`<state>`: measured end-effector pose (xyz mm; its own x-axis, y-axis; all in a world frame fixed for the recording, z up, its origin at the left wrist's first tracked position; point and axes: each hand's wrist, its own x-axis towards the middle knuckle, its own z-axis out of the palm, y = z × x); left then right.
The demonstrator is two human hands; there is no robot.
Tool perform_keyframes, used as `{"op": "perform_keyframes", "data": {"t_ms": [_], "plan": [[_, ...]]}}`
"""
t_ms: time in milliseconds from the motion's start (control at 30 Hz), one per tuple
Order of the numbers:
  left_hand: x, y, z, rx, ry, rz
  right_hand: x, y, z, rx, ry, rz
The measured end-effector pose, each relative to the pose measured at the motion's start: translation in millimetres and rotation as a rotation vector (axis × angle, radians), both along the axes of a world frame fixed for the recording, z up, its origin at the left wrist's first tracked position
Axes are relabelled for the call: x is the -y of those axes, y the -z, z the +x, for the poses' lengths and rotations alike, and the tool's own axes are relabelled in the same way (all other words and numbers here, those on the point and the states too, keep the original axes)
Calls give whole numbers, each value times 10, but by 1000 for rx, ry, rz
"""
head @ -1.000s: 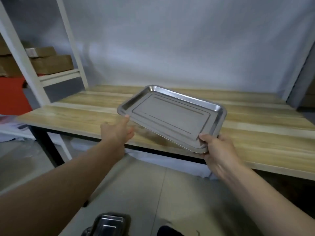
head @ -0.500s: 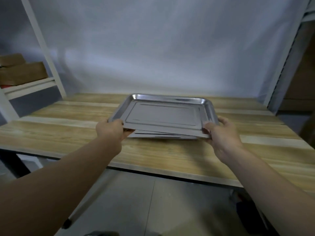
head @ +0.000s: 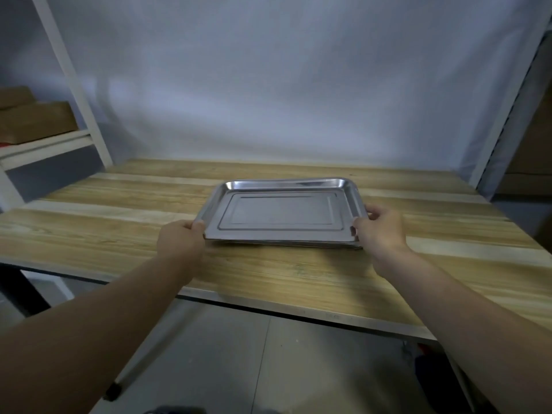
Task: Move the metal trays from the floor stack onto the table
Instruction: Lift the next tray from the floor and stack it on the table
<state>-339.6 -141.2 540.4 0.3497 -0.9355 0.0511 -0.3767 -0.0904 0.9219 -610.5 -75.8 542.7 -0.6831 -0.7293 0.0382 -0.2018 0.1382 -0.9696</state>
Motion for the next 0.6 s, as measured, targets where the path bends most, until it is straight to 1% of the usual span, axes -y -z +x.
{"op": "perform_keyframes", "data": {"t_ms": [367,600], "plan": [[202,158,-44,112,23,55,208,305,-77,-226,53,189],[350,217,-72,118,47,62,297,312,-94,-365,91,260]]}}
